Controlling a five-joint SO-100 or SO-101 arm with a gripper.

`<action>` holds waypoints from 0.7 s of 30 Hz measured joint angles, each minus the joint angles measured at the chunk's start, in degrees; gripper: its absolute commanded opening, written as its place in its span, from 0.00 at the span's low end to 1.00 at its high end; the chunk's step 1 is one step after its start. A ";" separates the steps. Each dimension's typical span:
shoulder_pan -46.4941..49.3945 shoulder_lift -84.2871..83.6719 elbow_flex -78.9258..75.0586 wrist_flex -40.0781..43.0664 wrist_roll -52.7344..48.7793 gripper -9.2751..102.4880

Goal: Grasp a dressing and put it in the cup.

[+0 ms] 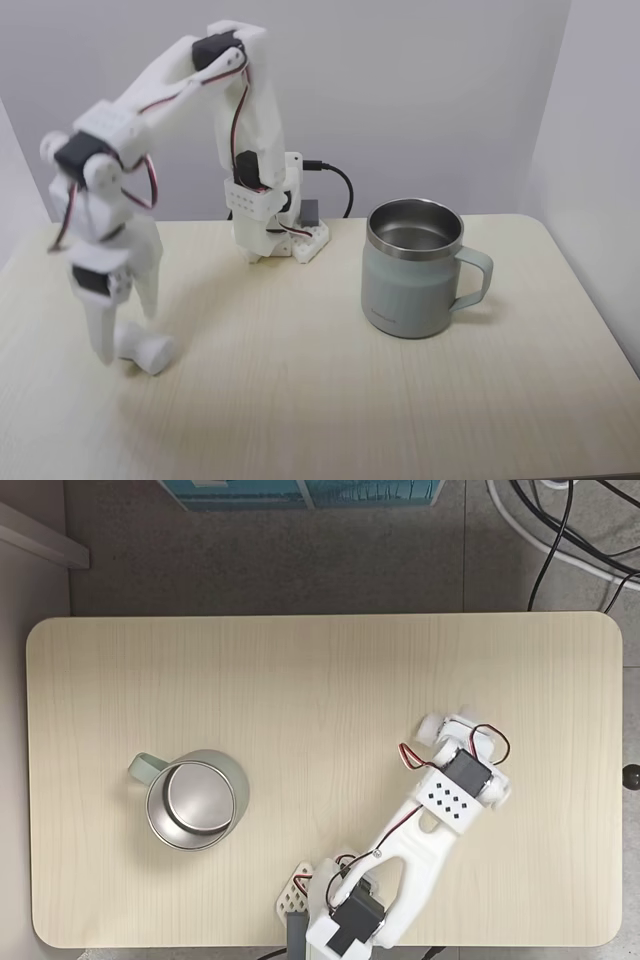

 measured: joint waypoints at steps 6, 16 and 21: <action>0.35 3.16 0.00 -1.32 -0.70 0.33; 0.62 4.48 0.00 -1.85 -2.11 0.08; 0.62 4.48 0.00 -2.55 -1.93 0.08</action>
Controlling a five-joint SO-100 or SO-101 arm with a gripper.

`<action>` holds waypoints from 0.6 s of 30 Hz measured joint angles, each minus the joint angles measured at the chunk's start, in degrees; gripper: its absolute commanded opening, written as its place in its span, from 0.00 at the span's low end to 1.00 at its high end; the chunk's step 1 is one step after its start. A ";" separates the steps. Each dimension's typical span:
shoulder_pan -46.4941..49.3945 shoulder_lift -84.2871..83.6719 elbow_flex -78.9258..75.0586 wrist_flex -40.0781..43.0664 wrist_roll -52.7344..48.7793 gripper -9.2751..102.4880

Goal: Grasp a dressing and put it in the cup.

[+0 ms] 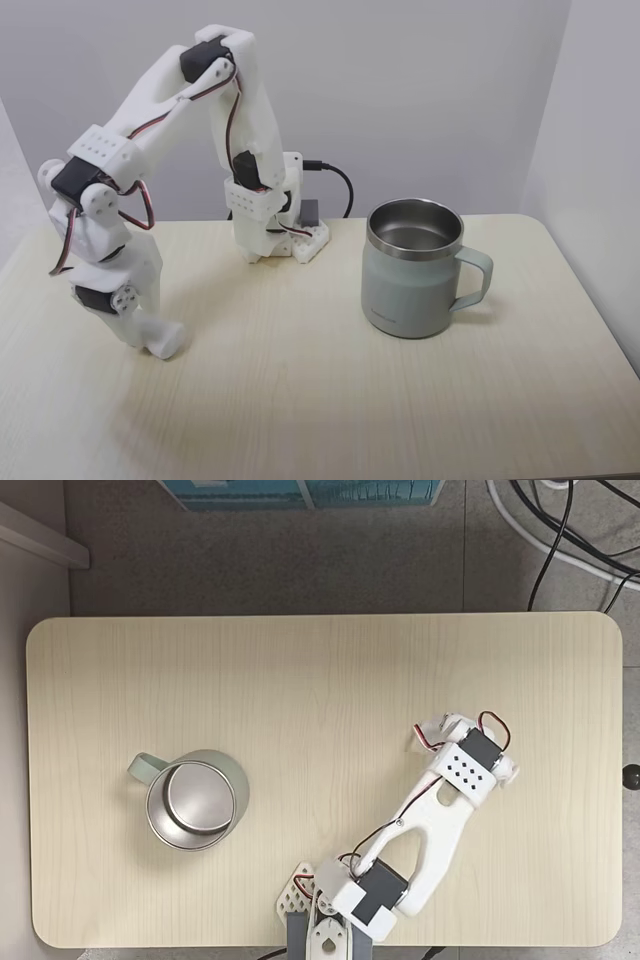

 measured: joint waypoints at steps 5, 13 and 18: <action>0.53 -0.09 0.00 0.70 0.00 0.08; 0.62 -10.81 7.65 14.94 2.02 0.08; -0.88 -17.05 17.49 26.63 3.08 0.08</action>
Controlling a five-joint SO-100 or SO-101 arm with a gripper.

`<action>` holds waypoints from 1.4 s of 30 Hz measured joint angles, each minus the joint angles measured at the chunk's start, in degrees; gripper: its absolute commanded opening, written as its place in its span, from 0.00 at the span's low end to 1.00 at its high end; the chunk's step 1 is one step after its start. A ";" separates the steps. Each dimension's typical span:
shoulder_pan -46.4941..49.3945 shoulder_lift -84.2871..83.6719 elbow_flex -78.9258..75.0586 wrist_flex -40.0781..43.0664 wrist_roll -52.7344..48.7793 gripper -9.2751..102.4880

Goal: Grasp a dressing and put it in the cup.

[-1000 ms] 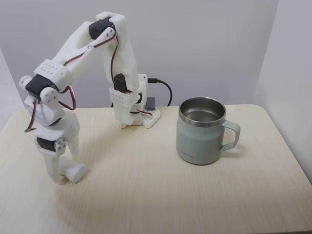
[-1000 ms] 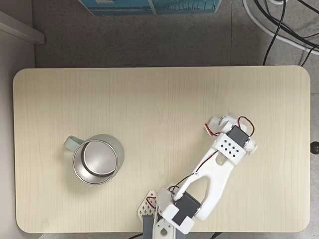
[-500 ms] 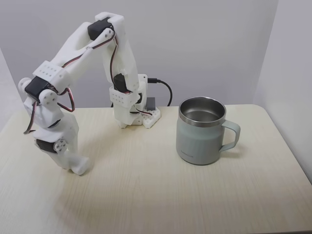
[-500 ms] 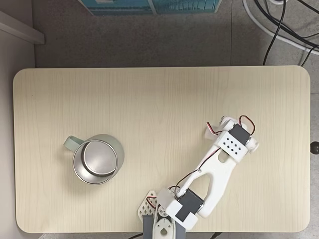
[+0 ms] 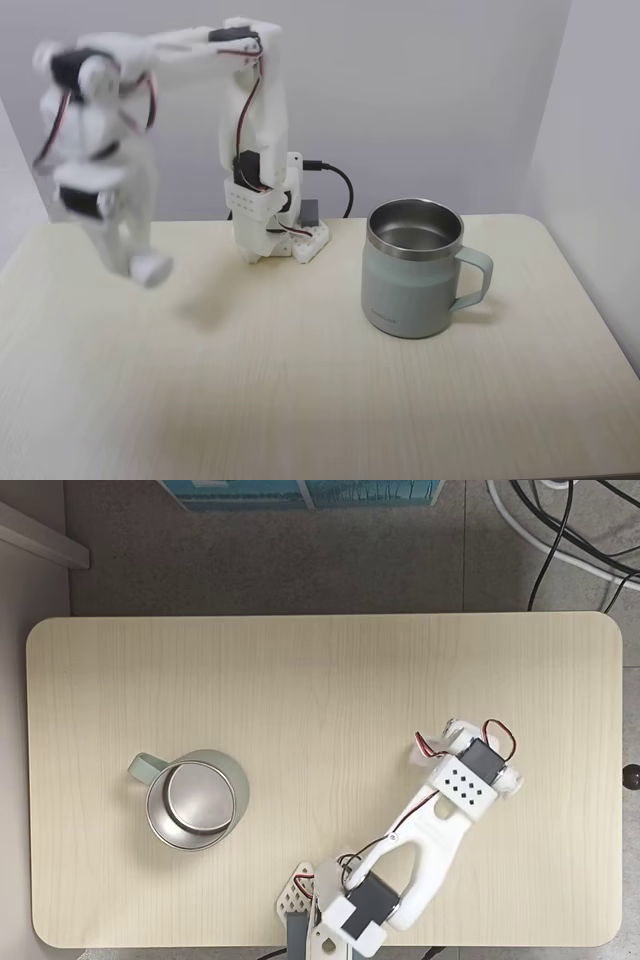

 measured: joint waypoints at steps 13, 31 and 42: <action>-6.06 -9.14 7.56 6.50 2.72 0.08; -61.96 -29.36 6.50 6.50 9.93 0.08; -79.63 -30.94 -4.92 5.71 3.08 0.08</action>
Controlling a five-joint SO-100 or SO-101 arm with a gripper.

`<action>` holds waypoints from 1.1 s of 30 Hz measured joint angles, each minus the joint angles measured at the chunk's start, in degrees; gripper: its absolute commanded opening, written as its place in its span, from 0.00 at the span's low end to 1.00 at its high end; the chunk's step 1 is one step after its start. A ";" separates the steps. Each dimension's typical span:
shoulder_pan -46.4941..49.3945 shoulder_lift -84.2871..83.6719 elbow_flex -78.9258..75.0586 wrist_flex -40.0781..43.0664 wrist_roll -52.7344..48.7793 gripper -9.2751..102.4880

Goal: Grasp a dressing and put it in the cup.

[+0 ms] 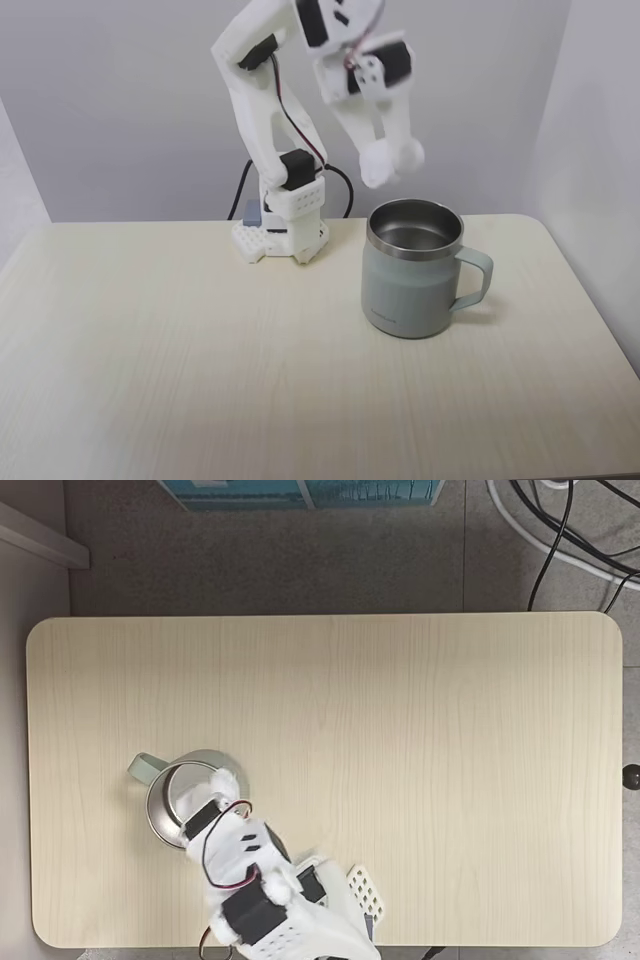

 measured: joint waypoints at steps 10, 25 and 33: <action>-2.20 -1.41 -13.36 -8.79 -5.27 0.08; -9.14 -0.88 -18.37 -13.45 -6.86 0.26; -8.96 -2.64 -18.37 -12.30 -8.35 0.34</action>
